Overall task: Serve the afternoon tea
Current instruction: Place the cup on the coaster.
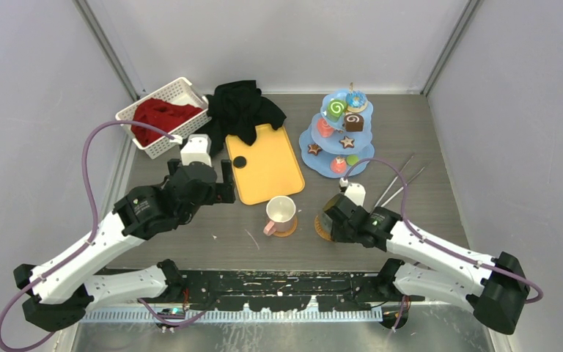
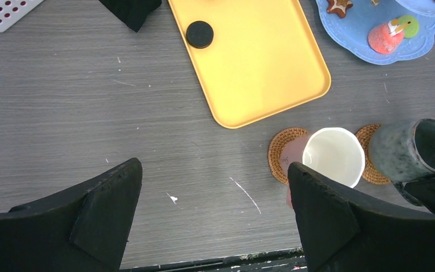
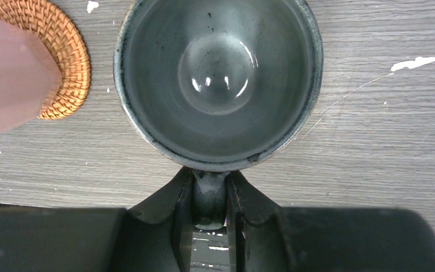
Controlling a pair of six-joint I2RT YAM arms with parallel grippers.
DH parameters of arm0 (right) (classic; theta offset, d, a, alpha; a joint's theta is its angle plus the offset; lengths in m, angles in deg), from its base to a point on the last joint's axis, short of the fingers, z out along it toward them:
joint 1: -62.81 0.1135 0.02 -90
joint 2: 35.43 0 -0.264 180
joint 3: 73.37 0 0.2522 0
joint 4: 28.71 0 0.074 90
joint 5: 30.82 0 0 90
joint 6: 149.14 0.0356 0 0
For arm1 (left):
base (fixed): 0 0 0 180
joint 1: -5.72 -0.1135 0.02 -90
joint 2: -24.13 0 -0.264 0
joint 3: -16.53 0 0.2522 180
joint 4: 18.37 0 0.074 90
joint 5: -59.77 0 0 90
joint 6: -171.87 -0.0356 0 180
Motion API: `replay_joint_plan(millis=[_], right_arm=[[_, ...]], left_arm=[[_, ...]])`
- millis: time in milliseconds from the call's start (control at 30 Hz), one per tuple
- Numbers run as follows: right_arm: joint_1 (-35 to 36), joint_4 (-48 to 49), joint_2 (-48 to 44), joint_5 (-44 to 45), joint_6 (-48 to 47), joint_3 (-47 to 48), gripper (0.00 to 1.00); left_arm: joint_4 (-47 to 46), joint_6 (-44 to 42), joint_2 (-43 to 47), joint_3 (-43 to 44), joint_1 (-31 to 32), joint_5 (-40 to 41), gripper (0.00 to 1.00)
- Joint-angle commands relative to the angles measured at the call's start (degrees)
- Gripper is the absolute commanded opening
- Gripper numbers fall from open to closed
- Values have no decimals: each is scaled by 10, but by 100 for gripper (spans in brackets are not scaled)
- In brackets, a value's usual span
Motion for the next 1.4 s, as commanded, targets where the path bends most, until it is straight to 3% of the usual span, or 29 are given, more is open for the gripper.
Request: replay_joint_plan(millis=[0,233,433,933,1367], right_arm=[[33,46,17,7,30,-18,1],[93,85,80,22,41,-28,1],[100,105,95,29,10,5,1],[99,23,90,82,-6,87,1],[100,9,84,95,-4,97,1]], left_arm=[[-22,5,1,-1,-3,19,99],[-19,8,6,-7,-3,22,99],[-17,7,10,-7,-3,25,99],[-21,8,14,-13,-3,28,99],[-19,10,15,-14,-3,31,99]])
